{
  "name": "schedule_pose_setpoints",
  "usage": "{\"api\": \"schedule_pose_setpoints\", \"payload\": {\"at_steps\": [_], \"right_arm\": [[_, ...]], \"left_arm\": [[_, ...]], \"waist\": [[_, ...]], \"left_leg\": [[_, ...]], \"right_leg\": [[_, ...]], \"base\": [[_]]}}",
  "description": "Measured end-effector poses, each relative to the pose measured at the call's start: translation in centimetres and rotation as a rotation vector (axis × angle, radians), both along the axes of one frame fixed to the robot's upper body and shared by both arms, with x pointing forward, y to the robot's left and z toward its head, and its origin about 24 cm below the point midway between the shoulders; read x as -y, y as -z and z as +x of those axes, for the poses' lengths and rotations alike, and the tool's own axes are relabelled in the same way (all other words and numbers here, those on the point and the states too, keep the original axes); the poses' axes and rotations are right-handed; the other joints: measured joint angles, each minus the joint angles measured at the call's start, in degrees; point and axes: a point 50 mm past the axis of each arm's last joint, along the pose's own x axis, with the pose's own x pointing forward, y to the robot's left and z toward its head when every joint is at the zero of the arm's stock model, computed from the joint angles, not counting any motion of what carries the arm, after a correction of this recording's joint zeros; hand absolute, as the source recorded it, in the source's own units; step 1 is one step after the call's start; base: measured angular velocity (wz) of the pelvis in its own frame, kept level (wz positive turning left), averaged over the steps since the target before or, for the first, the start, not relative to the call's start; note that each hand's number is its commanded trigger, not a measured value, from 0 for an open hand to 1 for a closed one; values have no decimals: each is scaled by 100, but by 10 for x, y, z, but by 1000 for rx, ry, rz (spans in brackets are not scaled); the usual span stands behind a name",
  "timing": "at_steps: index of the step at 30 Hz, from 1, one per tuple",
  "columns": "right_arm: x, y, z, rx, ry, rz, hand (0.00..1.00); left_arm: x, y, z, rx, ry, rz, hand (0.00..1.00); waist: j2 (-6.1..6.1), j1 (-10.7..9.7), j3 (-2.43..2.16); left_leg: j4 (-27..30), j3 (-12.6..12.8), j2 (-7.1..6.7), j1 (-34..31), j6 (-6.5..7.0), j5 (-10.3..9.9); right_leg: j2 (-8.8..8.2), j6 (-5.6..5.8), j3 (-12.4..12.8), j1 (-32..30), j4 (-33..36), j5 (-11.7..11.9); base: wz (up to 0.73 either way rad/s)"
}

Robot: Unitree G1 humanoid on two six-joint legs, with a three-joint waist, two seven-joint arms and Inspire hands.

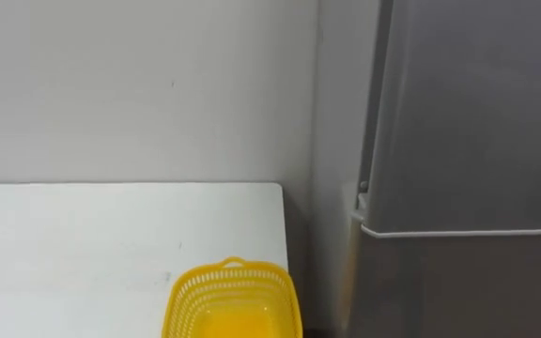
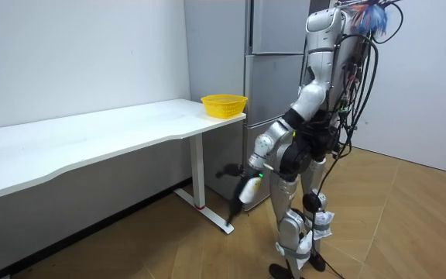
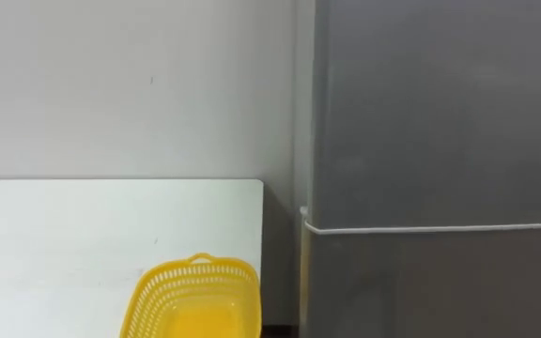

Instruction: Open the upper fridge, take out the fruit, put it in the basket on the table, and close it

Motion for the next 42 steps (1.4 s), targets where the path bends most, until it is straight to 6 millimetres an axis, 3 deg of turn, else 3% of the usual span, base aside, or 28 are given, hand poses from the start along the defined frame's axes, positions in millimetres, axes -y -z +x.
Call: {"api": "schedule_pose_setpoints", "payload": {"at_steps": [3,9,12,18,21,26,37,39,42], "right_arm": [[5,-1,0,-2,-8,-15,0],[9,-3,-11,-21,9,-45,0],[9,-2,-11,-40,-34,-76,0],[7,-1,-18,-85,-79,-88,0],[5,0,-25,-120,-93,-81,0],[2,1,-31,-159,-150,-59,0],[-7,3,-34,-205,-207,11,0],[-7,3,-34,-205,-214,14,0],[-7,3,-34,-211,-209,24,0]], "left_arm": [[-15,-23,23,75,-37,72,0],[-46,-115,59,254,-107,342,0],[-50,-157,63,231,-94,581,0],[-49,-213,60,230,-122,914,0],[-43,-233,60,262,-120,1018,0],[-26,-261,65,350,-17,1194,0],[33,-283,113,750,473,1221,0],[41,-287,120,807,542,1228,0],[51,-288,126,852,619,1232,0]], "waist": [[15,2,-5],[45,28,-16],[64,28,-7],[92,99,0],[84,62,-4],[57,-77,3],[85,-612,18],[140,-683,58],[177,-794,72]], "left_leg": [[-28,-20,-53,3,3,2],[-22,-44,-79,11,6,3],[-27,-44,-87,-2,6,2],[-24,-52,-87,19,7,2],[-5,-220,-91,1,18,4],[22,-265,-92,-6,20,5],[133,-301,-91,-61,27,12],[108,-247,-84,1,27,12],[99,-166,-83,-13,28,12]], "right_leg": [[-20,15,-42,8,5,-20],[-36,27,-25,-14,13,-25],[-39,28,-19,-5,8,-25],[-32,29,69,-82,94,-46],[-55,36,-16,-68,98,-63],[-58,36,-72,15,90,-63],[-56,31,-95,16,82,-61],[-54,32,-32,18,85,-62],[-58,39,38,-38,100,-66]], "base": [[3],[0],[0],[-3],[14],[7],[2],[-14],[-13]]}}
